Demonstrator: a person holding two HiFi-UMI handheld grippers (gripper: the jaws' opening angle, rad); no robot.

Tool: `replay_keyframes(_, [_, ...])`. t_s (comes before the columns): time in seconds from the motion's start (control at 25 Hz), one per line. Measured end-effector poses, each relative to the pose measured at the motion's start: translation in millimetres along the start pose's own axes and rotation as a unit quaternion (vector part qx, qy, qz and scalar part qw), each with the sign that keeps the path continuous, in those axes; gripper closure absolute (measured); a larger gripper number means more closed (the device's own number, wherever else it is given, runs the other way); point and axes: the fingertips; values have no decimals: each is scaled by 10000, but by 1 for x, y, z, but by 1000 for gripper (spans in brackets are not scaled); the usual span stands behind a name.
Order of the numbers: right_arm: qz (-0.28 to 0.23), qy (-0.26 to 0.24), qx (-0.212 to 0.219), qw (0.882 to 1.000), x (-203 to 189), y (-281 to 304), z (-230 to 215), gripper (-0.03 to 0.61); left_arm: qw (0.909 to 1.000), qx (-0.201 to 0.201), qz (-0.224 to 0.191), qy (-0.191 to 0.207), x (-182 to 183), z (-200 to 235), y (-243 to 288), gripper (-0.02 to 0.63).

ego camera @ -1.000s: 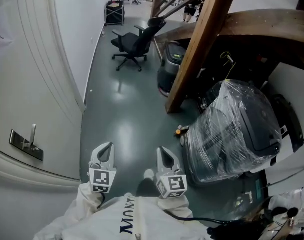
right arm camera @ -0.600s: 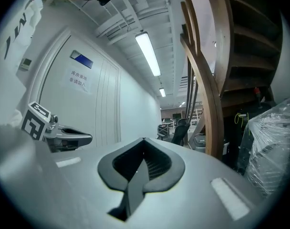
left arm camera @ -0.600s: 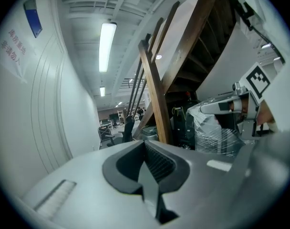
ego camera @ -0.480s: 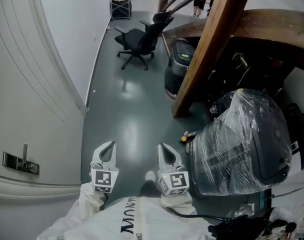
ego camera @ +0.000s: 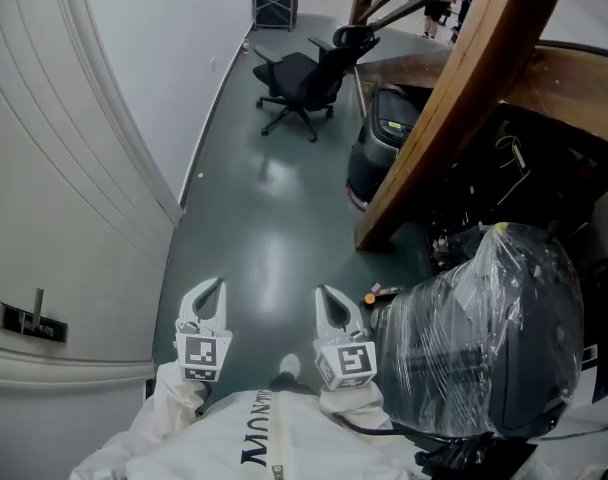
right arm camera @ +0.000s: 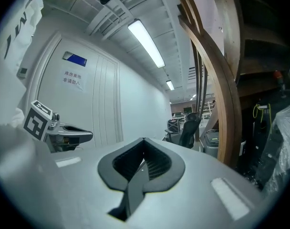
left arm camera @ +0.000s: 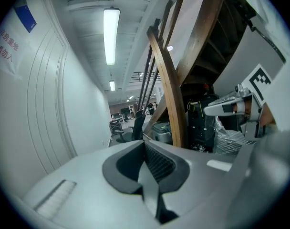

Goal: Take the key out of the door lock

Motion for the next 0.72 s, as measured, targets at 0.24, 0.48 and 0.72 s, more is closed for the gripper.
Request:
replay_keyframes(0.24, [-38, -84, 573, 9983, 2, 37, -9, 586, 9975, 702, -20, -44, 6, 20, 7, 614])
replay_keyframes(0.48, [-31, -132, 1296, 9915, 7, 78, 21, 586, 9872, 1581, 126, -162, -4, 62, -21, 614])
replay_keyframes(0.72, [42, -282, 2126, 9767, 13, 116, 77, 586, 9679, 2472, 226, -384, -20, 110, -63, 614])
Point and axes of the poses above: the fingertips, and each gripper's own axes: y forward along the fingers, z to its left, x out of its top, and after that the axes turned 5 degrees about -y, right-handed
